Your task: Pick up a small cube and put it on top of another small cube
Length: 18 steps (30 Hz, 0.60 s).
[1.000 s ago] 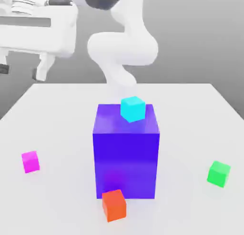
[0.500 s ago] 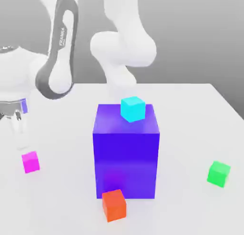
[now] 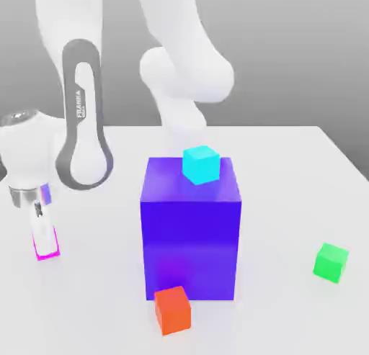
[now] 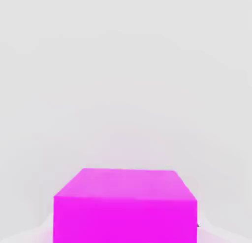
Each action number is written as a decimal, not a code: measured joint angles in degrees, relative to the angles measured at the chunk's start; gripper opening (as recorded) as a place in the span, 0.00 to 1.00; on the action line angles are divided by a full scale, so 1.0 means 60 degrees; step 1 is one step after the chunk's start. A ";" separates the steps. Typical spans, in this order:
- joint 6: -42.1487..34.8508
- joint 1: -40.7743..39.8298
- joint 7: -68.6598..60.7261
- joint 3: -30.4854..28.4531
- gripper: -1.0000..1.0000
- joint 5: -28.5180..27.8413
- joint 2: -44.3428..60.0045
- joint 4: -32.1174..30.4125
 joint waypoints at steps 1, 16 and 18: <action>-0.0260 0.0112 0.0224 -0.0184 0.00 -0.0302 -0.0335 -0.0072; -0.2873 0.2758 -0.2324 0.3066 0.00 -0.1476 -0.0901 0.1324; -0.3043 0.3262 -0.2312 0.3668 0.00 -0.1296 -0.1017 0.1388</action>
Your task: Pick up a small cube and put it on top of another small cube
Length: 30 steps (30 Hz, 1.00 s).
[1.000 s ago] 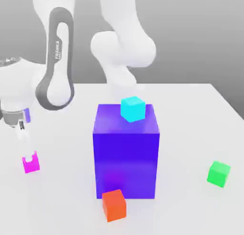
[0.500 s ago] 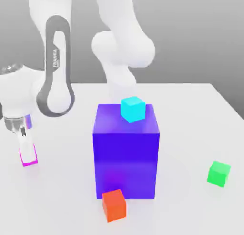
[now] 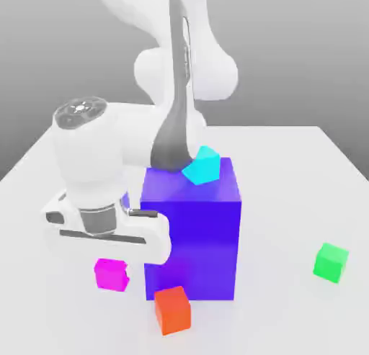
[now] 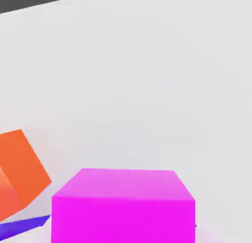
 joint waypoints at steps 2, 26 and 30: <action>-0.0120 0.0582 0.0270 0.0579 0.00 0.0263 -0.0176 -0.0019; 0.0977 0.9953 0.4829 -0.1387 0.00 -0.0701 -0.0306 -0.0460; 0.1595 0.9968 0.4967 -0.1459 0.00 -0.0894 0.0384 -0.0449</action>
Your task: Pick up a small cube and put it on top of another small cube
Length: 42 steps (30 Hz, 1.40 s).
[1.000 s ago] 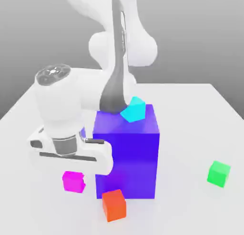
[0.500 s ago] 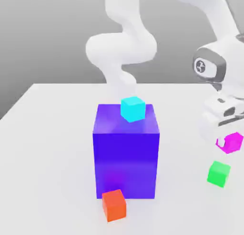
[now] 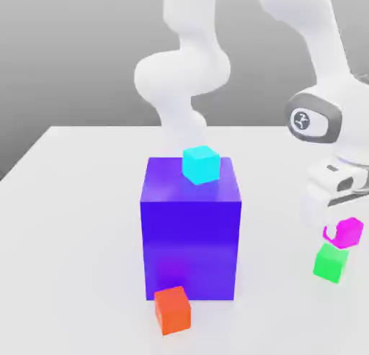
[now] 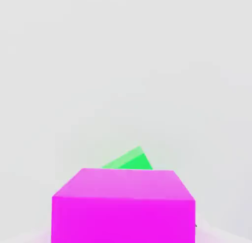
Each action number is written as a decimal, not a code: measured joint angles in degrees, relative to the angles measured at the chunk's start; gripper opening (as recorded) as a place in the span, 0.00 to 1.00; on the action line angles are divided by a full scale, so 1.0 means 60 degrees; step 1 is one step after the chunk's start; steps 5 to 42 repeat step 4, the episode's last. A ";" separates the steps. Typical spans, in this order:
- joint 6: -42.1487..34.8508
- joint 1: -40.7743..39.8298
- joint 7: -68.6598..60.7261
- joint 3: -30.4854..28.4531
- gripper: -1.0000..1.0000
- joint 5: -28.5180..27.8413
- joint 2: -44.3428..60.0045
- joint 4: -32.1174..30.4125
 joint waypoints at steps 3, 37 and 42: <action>0.0287 0.0043 0.0072 -0.0049 1.00 -0.0104 0.0323 -0.0016; 0.0287 0.0043 0.0072 -0.0049 1.00 -0.0104 0.0323 -0.0016; 0.0287 0.0043 0.0072 -0.0049 1.00 -0.0104 0.0323 -0.0016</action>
